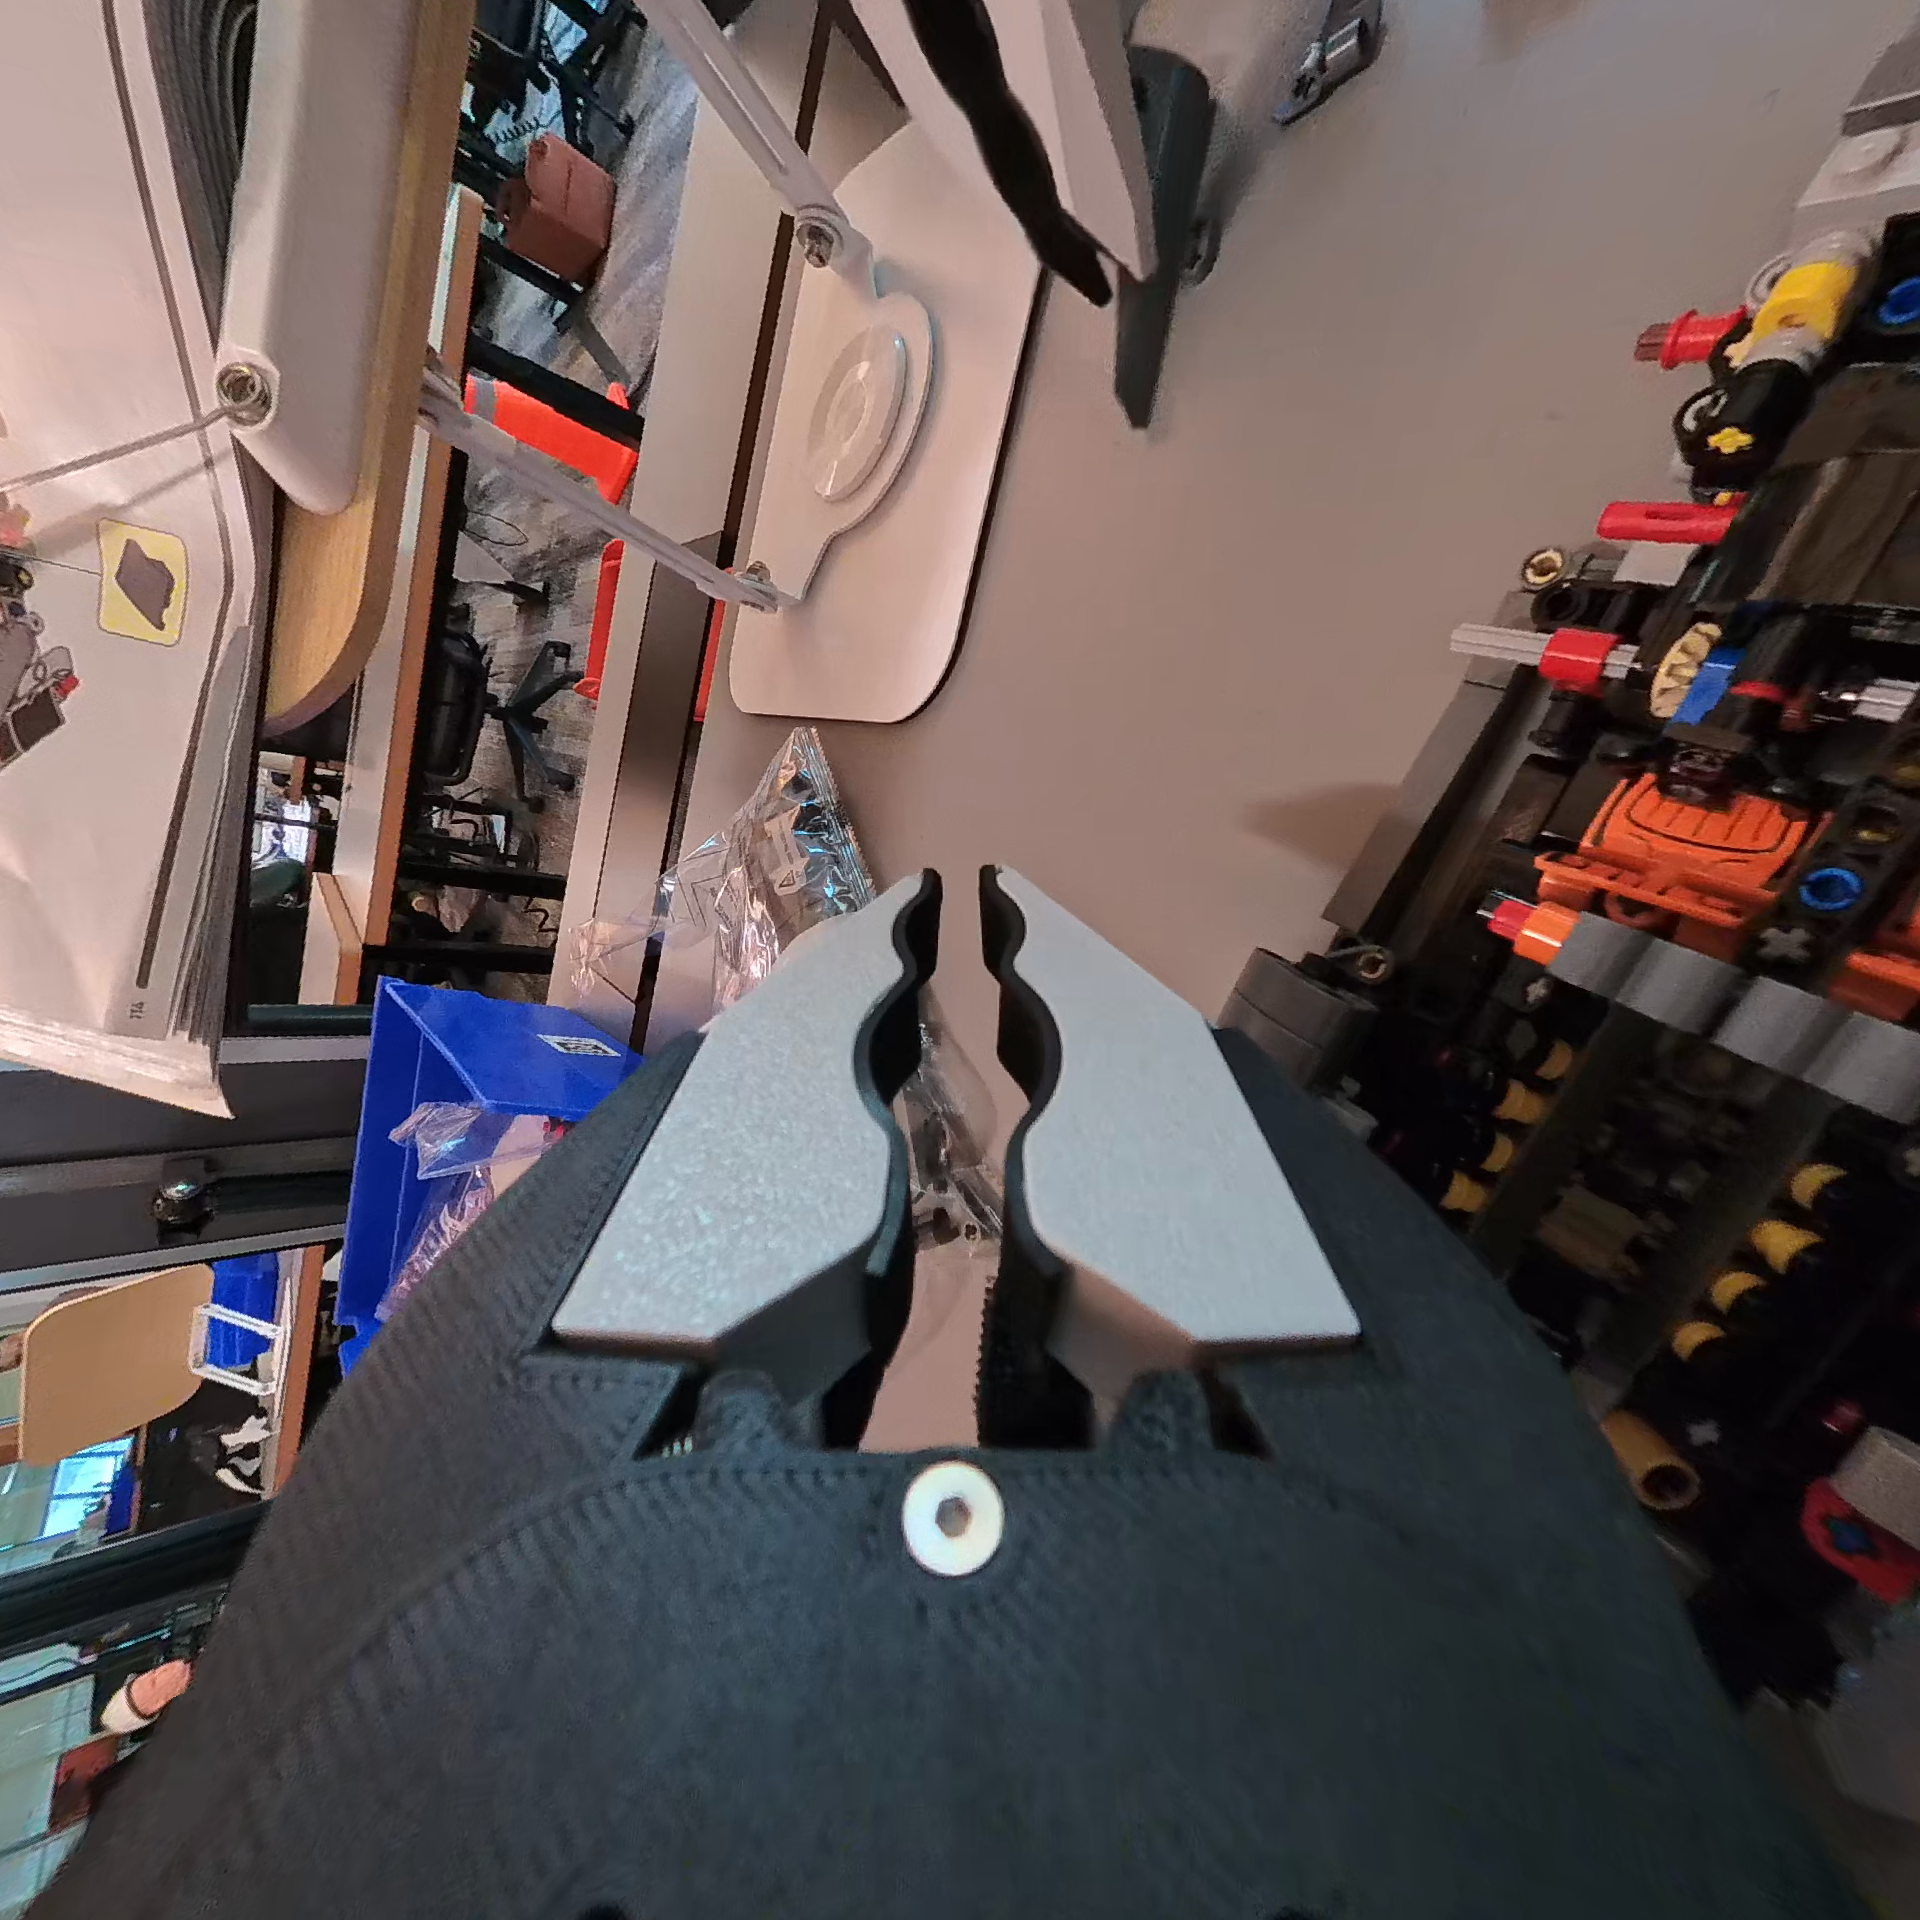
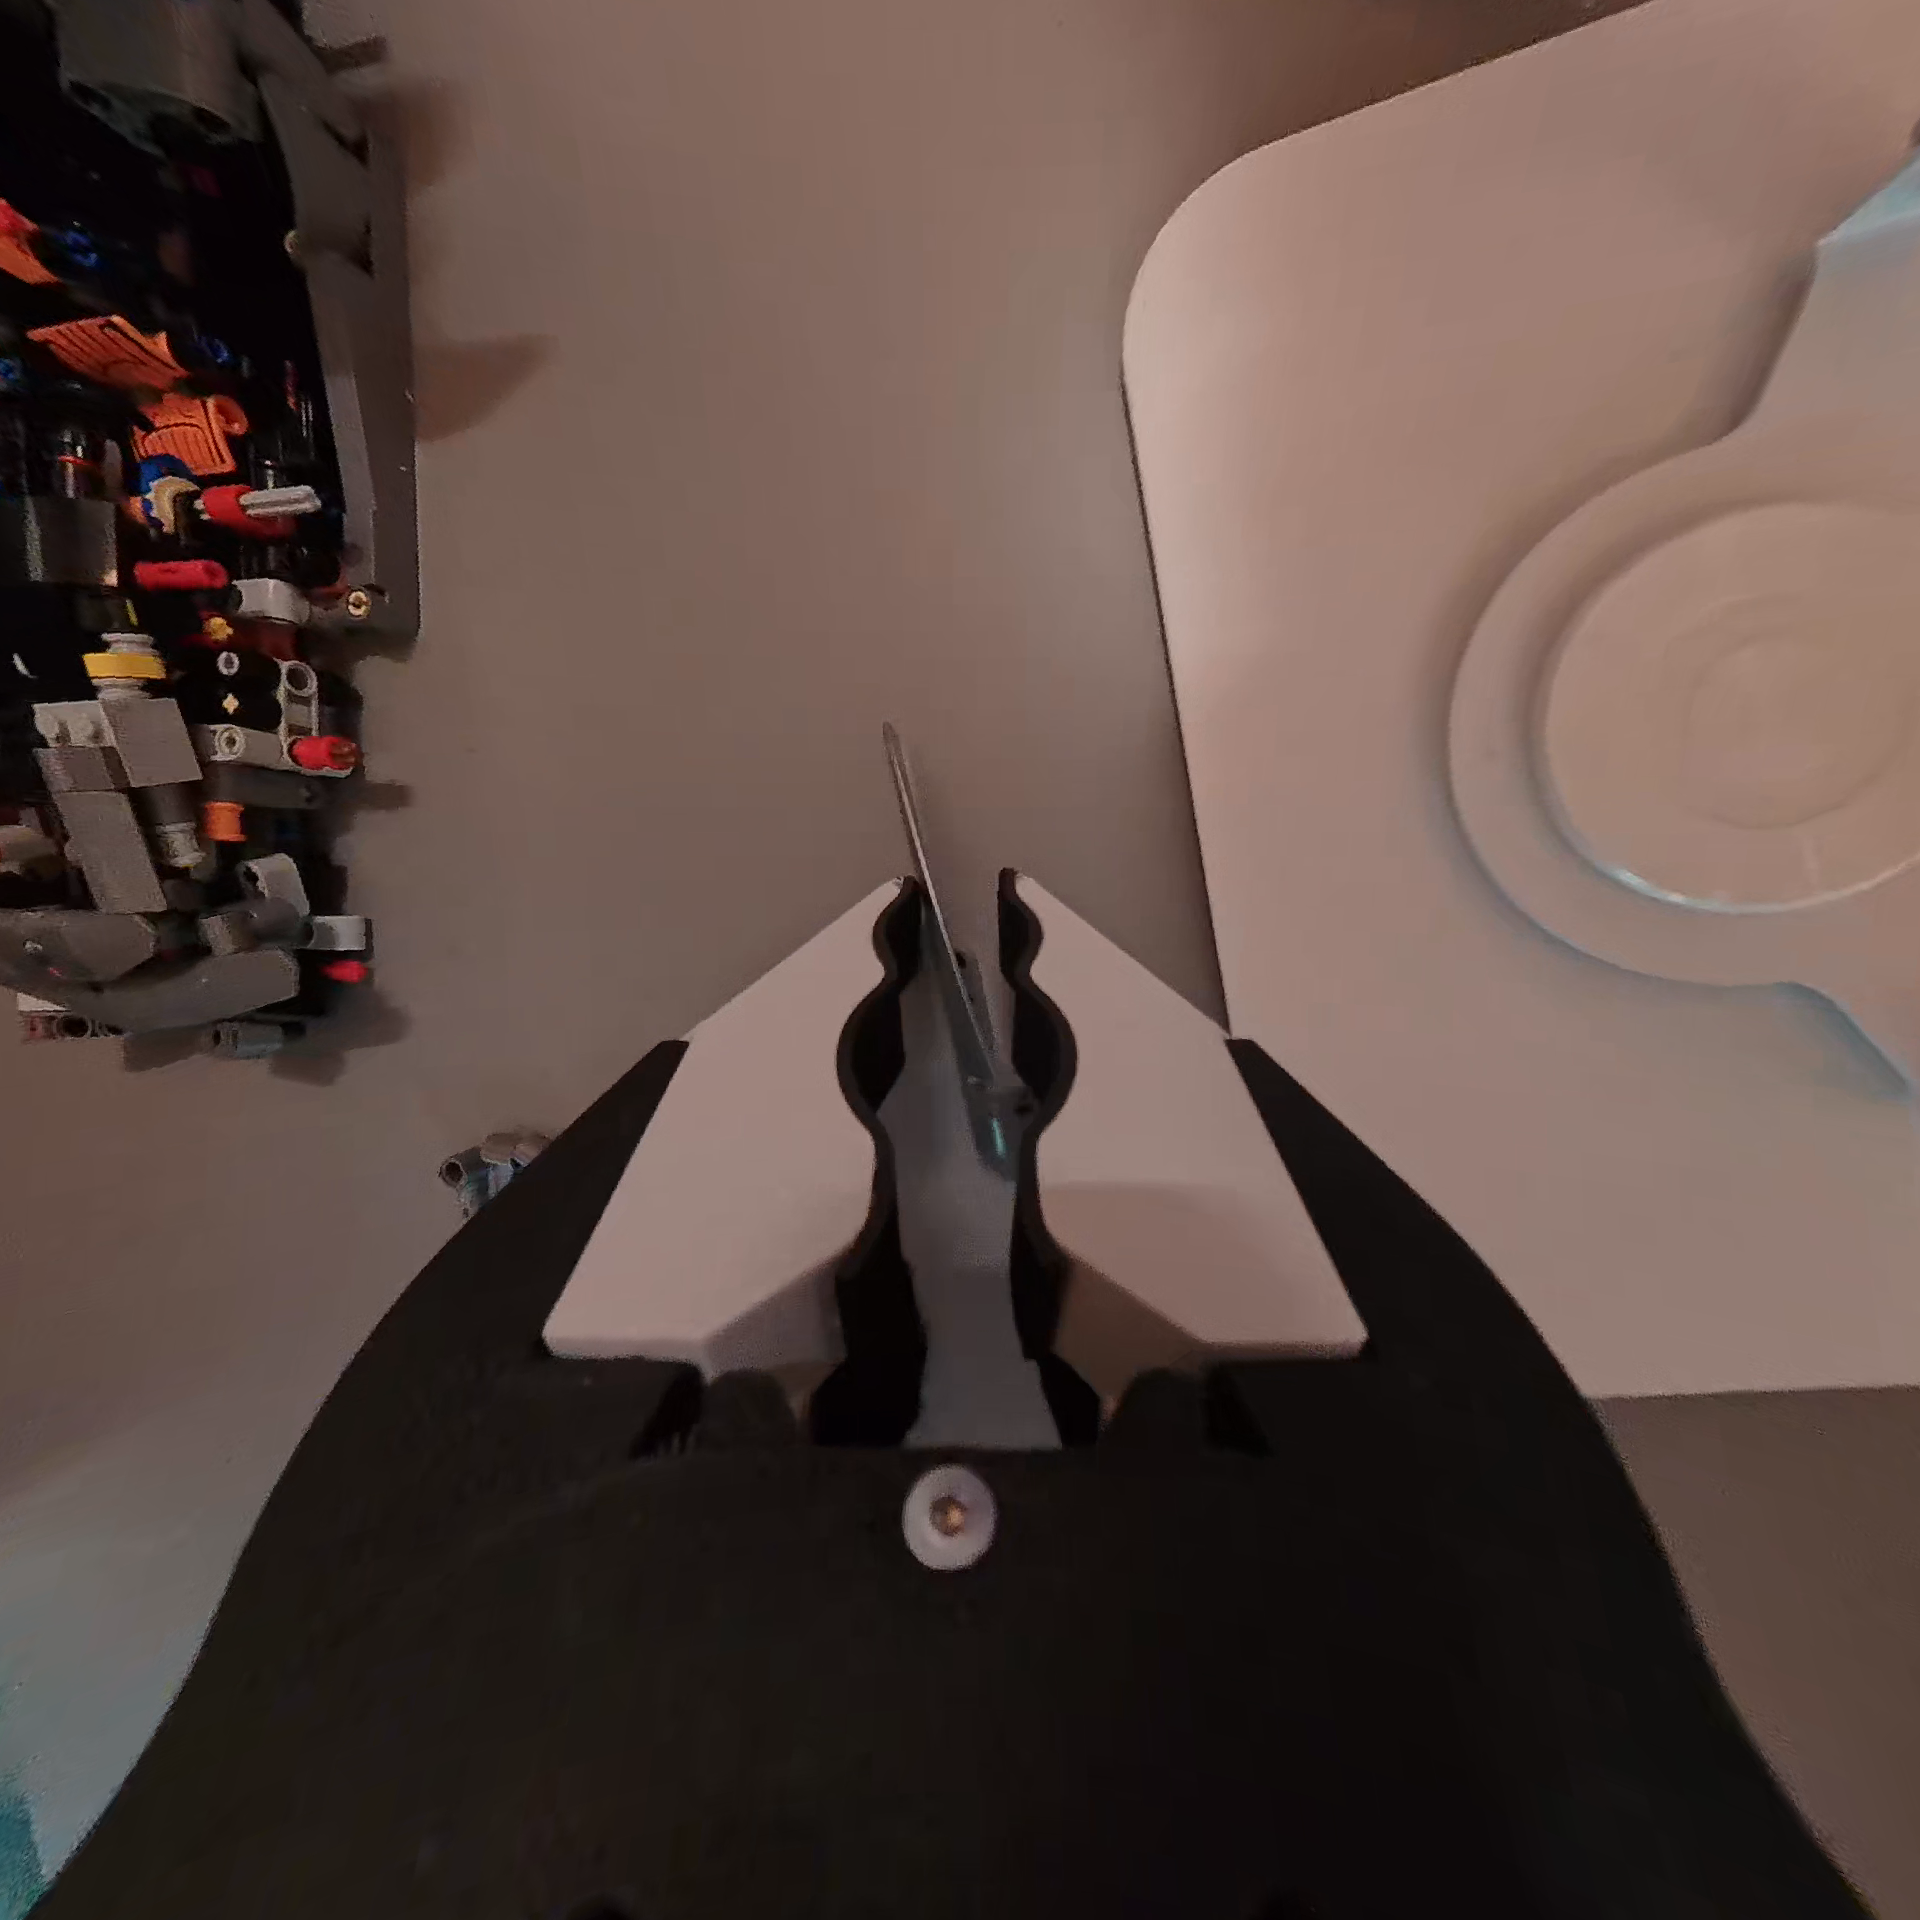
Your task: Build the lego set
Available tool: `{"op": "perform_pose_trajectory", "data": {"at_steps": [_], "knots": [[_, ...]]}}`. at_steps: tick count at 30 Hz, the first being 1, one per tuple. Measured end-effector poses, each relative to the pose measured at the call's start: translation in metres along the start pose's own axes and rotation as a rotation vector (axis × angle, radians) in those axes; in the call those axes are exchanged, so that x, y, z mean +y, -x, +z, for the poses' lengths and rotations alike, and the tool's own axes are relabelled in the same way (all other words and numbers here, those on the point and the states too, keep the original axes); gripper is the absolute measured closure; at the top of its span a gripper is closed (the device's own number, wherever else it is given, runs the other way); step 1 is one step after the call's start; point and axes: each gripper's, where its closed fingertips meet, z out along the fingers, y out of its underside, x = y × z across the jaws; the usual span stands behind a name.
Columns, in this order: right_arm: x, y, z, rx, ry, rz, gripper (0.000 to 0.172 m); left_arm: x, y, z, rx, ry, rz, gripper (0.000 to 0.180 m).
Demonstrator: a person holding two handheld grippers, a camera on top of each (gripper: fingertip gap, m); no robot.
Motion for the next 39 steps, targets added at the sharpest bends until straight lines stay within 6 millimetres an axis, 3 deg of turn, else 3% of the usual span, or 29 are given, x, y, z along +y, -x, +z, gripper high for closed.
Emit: {"op": "perform_pose_trajectory", "data": {"at_steps": [5,10,13,19,25,30,36,39], "knots": [[0.005,-0.003,-0.015,0.103,0.015,-0.057,0.156,-0.001,0.001,0.0,-0.001,-0.003,-0.005,0.174],[0.013,-0.005,-0.039,0.292,0.007,-0.184,0.172,-0.005,-0.001,-0.001,0.001,-0.007,0.002,0.175],[0.022,-0.005,-0.03,0.263,0.017,-0.171,0.172,-0.007,-0.002,0.0,0.003,-0.011,0.01,0.175],[0.02,-0.018,-0.019,0.228,-0.011,-0.114,0.172,-0.007,-0.003,0.001,0.004,-0.008,0.008,0.175],[0.01,-0.011,-0.044,0.222,-0.108,-0.097,0.168,-0.004,-0.003,0.0,0.006,-0.005,0.009,0.175],[0.027,0.03,-0.081,0.314,-0.122,-0.168,0.158,-0.004,-0.005,0.001,0.022,-0.011,0.002,0.174],[0.085,0.108,-0.115,0.331,-0.13,-0.159,0.159,-0.009,-0.012,-0.006,0.093,-0.04,-0.031,0.167],[0.119,0.137,-0.116,0.364,-0.11,-0.12,0.162,-0.001,-0.016,-0.007,0.132,-0.005,-0.027,0.168]]}}
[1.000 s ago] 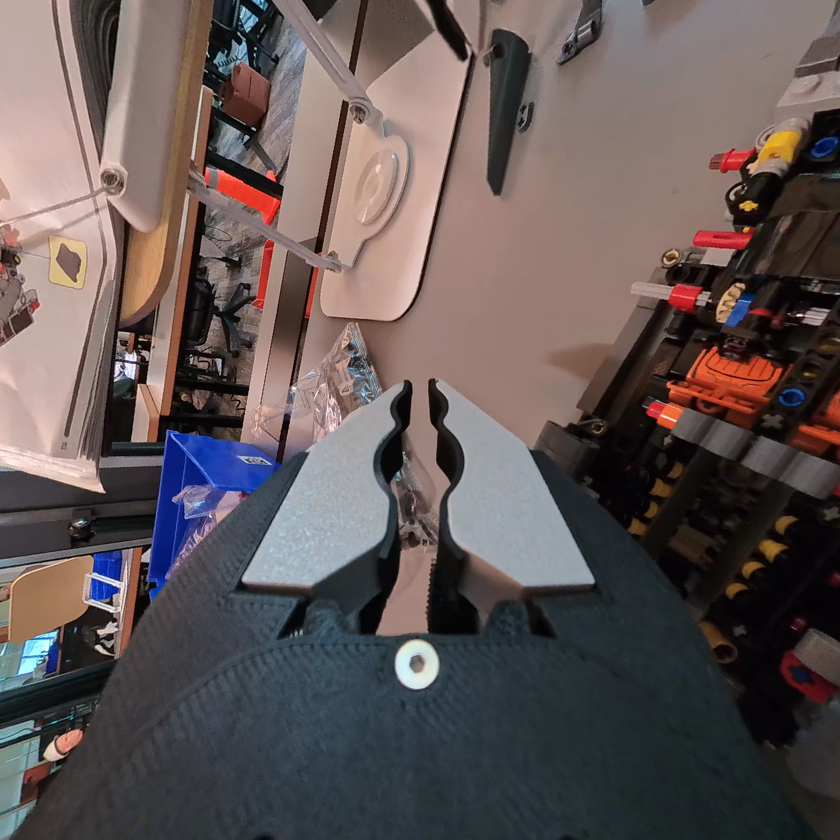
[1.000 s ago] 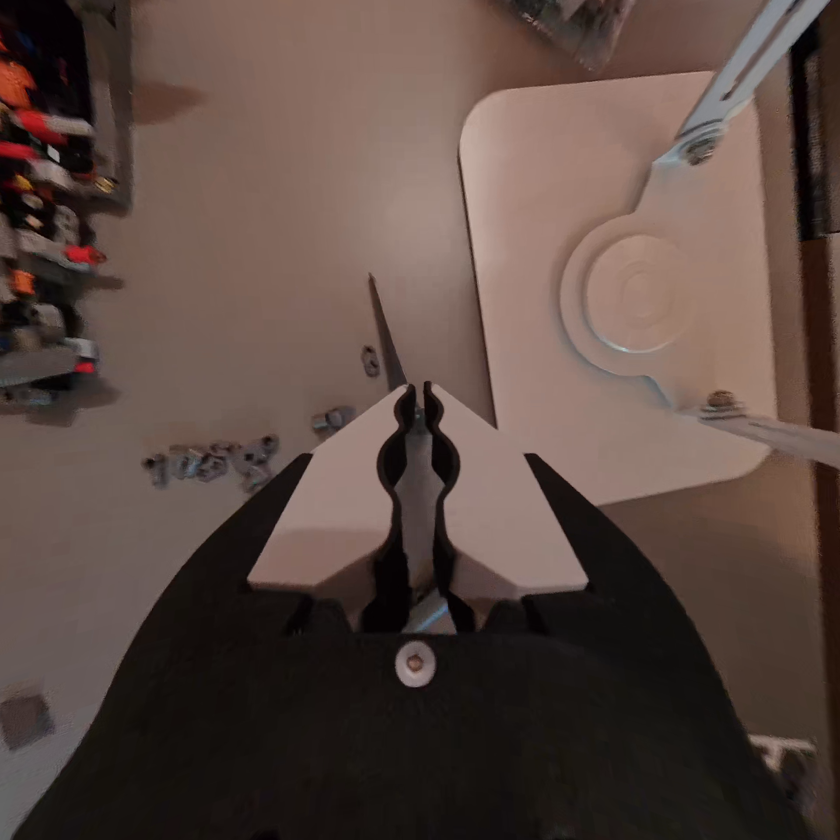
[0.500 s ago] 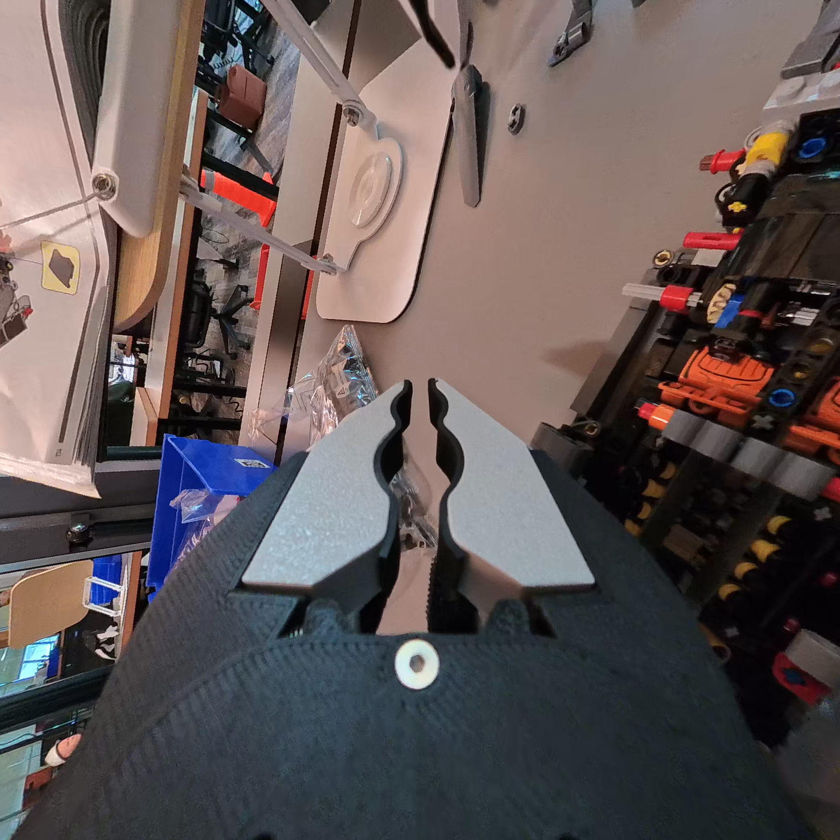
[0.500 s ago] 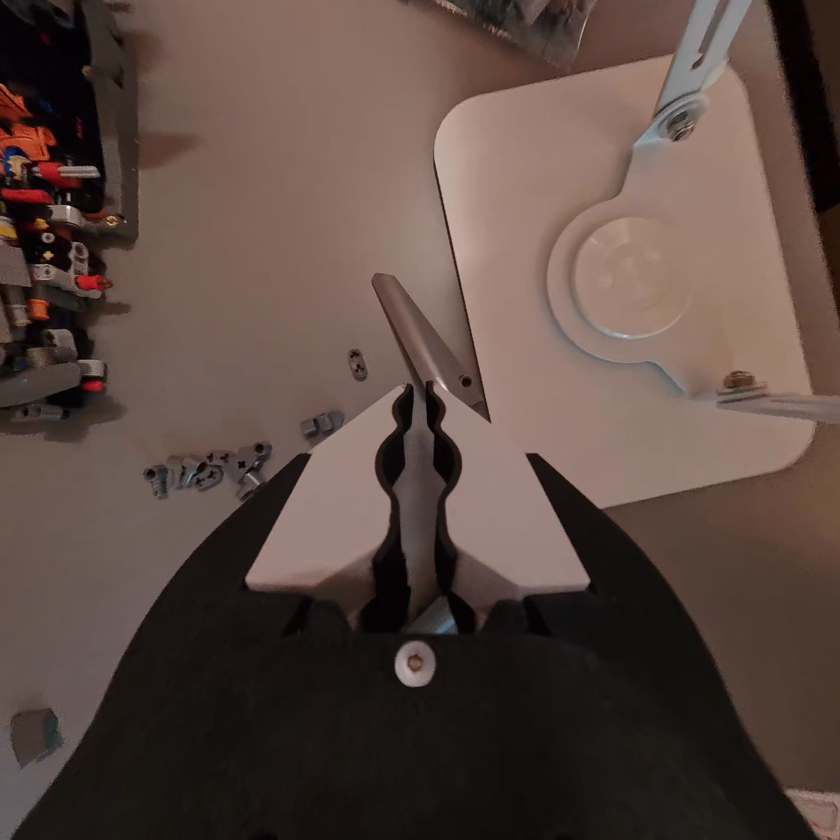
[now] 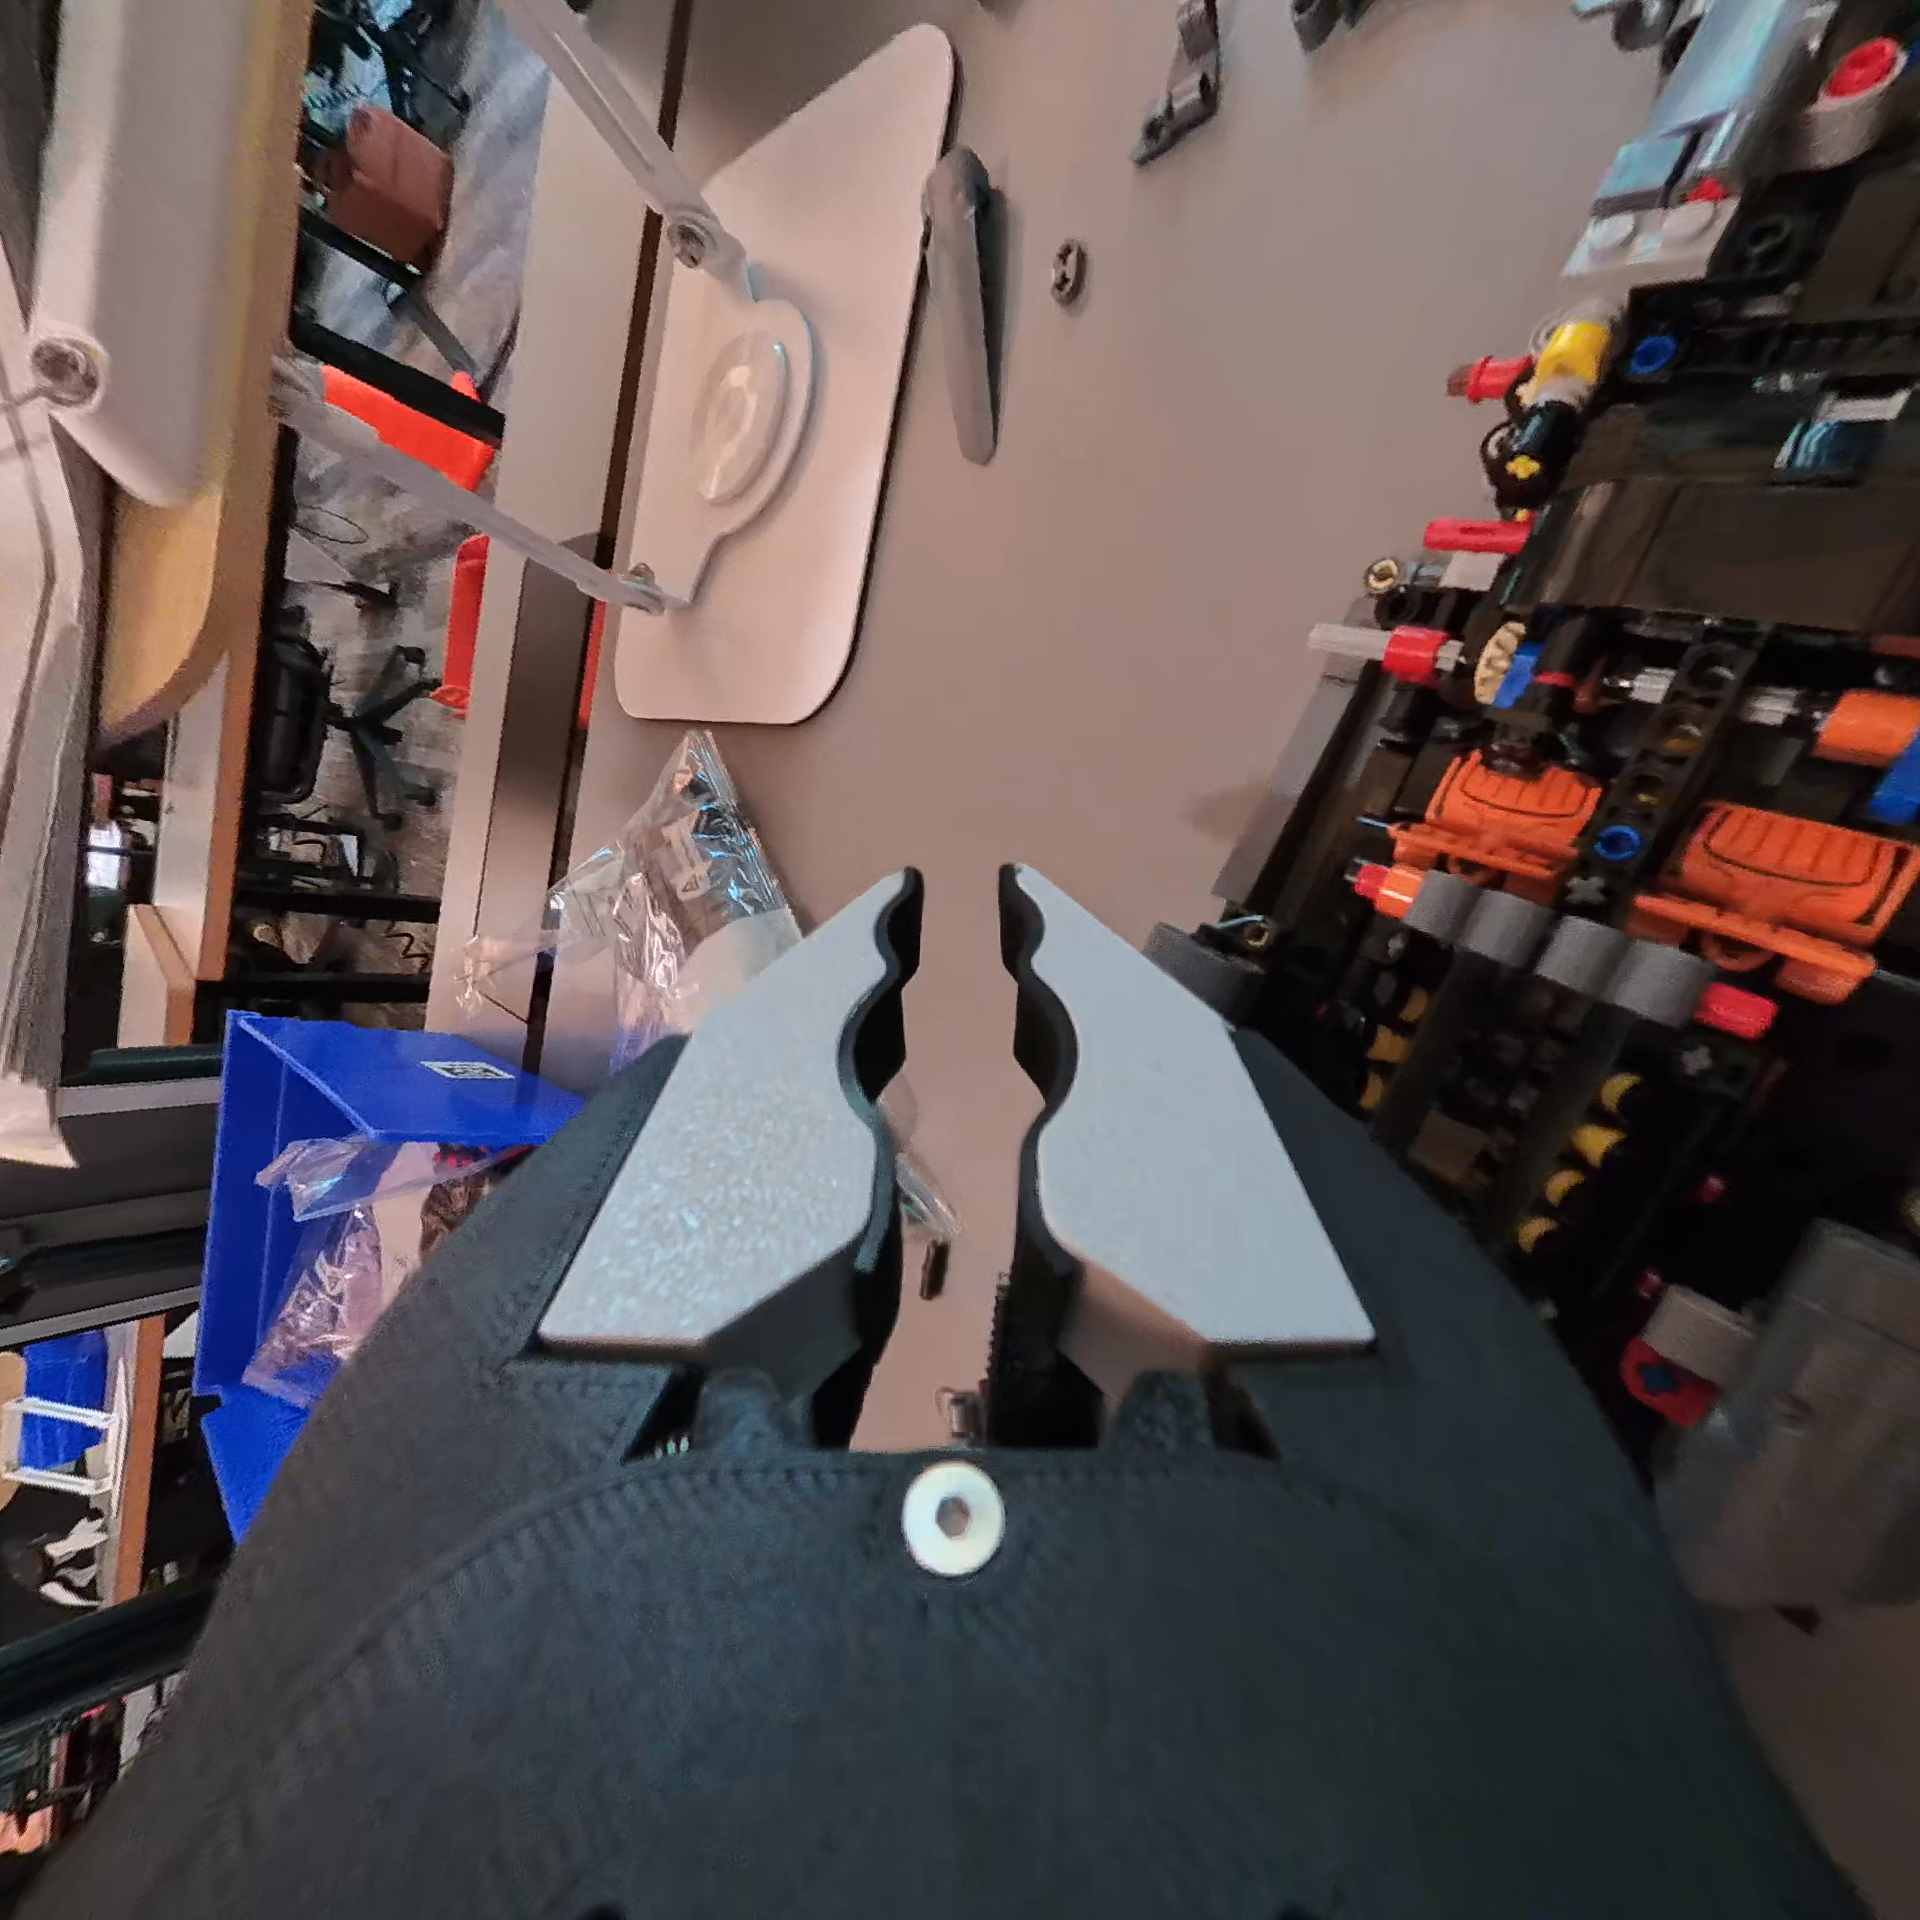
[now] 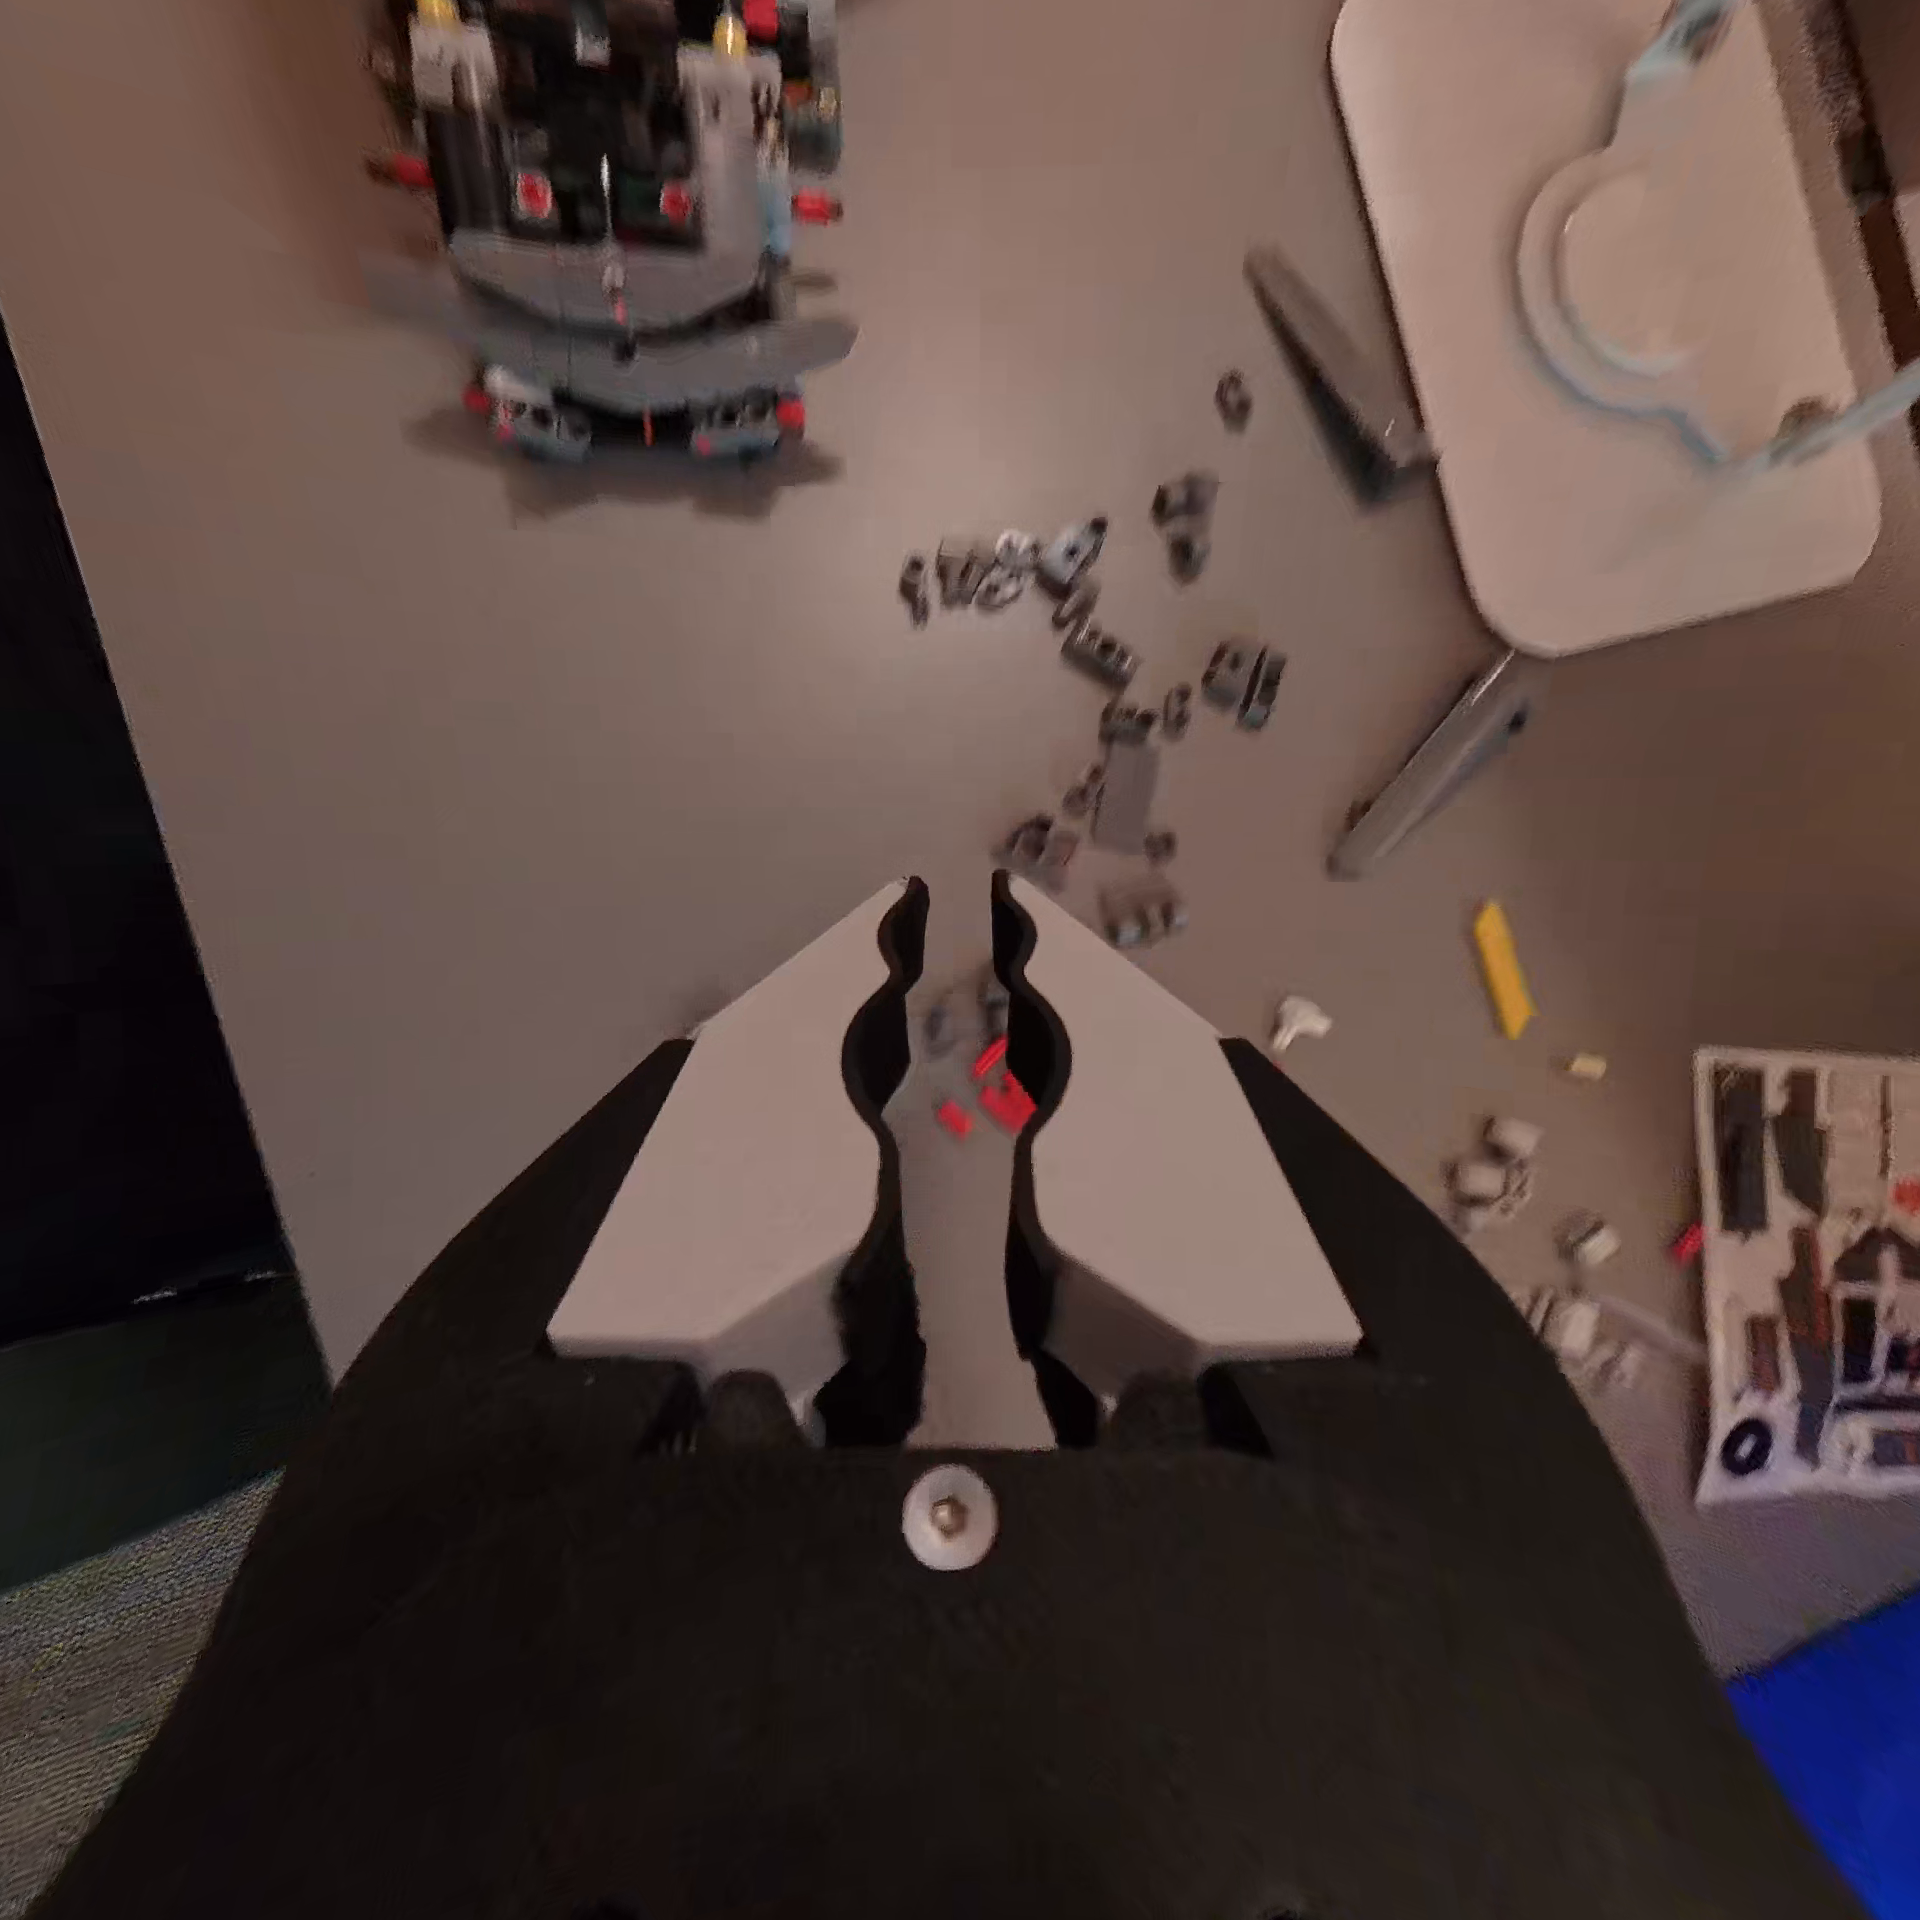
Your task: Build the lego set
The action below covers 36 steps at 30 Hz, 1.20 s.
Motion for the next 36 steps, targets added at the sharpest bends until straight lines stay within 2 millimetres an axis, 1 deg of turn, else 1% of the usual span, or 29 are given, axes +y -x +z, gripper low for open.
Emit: {"op": "perform_pose_trajectory", "data": {"at_steps": [3,5,7,9,11,13,15,16,17,21,25,28,32,36], "knots": [[0.034,0.026,-0.005,0.038,0.064,0.032,0.167,0.002,-0.004,0.0,0.035,-0.005,-0.015,0.169],[0.049,0.042,-0.011,0.059,0.058,0.058,0.167,0.004,-0.004,0.002,0.03,-0.002,-0.012,0.17],[0.064,0.052,-0.022,0.104,0.051,0.093,0.169,0.004,-0.005,0.004,0.029,0.002,-0.004,0.171],[0.078,0.057,-0.032,0.162,0.041,0.14,0.168,0.003,-0.007,0.006,0.03,-0.001,0.003,0.172],[0.084,0.064,-0.037,0.2,0.009,0.179,0.163,0.004,-0.009,0.008,0.032,0.008,0.012,0.172],[0.086,0.075,-0.035,0.199,0.0,0.18,0.164,0.006,-0.012,0.01,0.039,0.02,0.021,0.172],[0.084,0.09,-0.024,0.172,0.002,0.148,0.162,0.006,-0.014,0.011,0.048,0.025,0.022,0.172],[0.081,0.092,-0.019,0.179,0.001,0.151,0.158,0.007,-0.015,0.011,0.055,0.029,0.022,0.173],[0.079,0.091,-0.014,0.191,0.004,0.163,0.154,0.007,-0.015,0.011,0.054,0.031,0.021,0.173],[0.073,0.087,0.003,0.233,0.017,0.204,0.157,0.008,-0.016,0.011,0.062,0.03,0.015,0.174],[0.068,0.084,0.02,0.259,0.018,0.241,0.15,0.009,-0.016,0.01,0.058,0.034,0.024,0.174],[0.066,0.08,0.023,0.312,0.017,0.228,0.151,0.009,-0.017,0.01,0.062,0.034,0.03,0.174],[0.072,0.078,0.023,0.342,0.039,0.256,0.16,0.012,-0.016,0.009,0.058,0.046,0.038,0.174],[0.076,0.074,0.028,0.366,0.055,0.254,0.164,0.012,-0.018,0.01,0.067,0.047,0.039,0.177]]}}
